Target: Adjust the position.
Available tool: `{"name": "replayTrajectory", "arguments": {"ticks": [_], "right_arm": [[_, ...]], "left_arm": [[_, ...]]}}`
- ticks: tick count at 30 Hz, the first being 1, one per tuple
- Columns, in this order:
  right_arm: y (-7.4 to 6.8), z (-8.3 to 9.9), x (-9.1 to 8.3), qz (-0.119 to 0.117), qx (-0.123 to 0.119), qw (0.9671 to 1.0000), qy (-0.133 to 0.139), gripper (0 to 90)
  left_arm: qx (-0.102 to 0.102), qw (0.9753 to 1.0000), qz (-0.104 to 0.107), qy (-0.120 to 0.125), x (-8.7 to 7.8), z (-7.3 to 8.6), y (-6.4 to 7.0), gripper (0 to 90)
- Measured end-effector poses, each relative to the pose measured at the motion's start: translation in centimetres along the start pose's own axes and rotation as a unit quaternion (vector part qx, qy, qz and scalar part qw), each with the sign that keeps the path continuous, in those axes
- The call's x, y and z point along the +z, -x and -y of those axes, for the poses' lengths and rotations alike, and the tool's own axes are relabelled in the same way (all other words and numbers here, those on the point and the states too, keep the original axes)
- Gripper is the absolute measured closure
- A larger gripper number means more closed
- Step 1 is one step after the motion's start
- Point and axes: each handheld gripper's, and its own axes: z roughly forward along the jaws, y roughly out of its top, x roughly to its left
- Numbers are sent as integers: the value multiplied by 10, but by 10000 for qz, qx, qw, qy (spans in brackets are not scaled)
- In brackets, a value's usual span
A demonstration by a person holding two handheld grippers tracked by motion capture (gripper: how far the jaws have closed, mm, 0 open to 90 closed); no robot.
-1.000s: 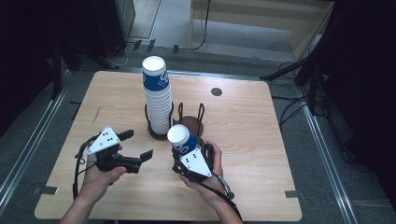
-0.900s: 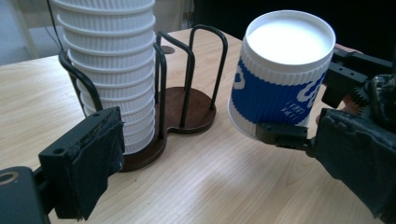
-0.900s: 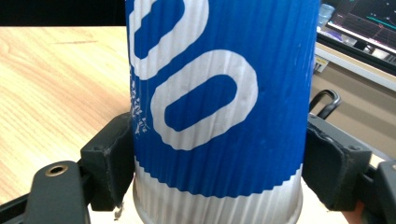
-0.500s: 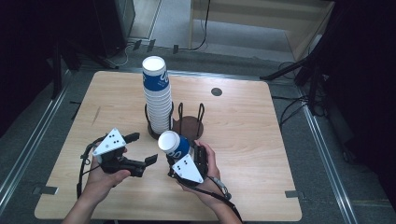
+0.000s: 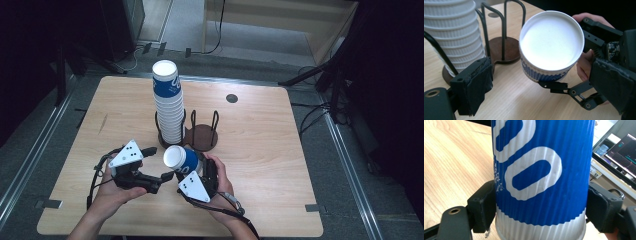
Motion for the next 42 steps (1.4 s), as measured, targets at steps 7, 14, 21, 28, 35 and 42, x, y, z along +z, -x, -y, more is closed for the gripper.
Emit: {"name": "replayTrajectory", "arguments": {"ticks": [7, 14, 21, 28, 35, 42], "right_arm": [[-6, 0, 0, -95, -216, 9997, 43, 201], [-10, 0, -1, -176, -382, 9991, 83, 201], [-15, 0, -1, -292, -553, 9979, 148, 201], [-17, 1, -2, -328, -648, 9972, 170, 201], [-19, 0, -3, -348, -731, 9965, 224, 201], [-20, 0, -4, -373, -816, 9956, 260, 201]], "left_arm": [[67, 9998, 113, -141, 4, 1, 4, 58], [84, 9997, 126, -206, 5, 0, 4, 72], [75, 9991, 171, -376, 9, 1, 6, 73], [72, 9990, 138, -408, 9, 2, 5, 146], [95, 9986, 131, -494, 11, 2, 8, 210], [145, 9985, 134, -507, 11, 3, 8, 248]]}}
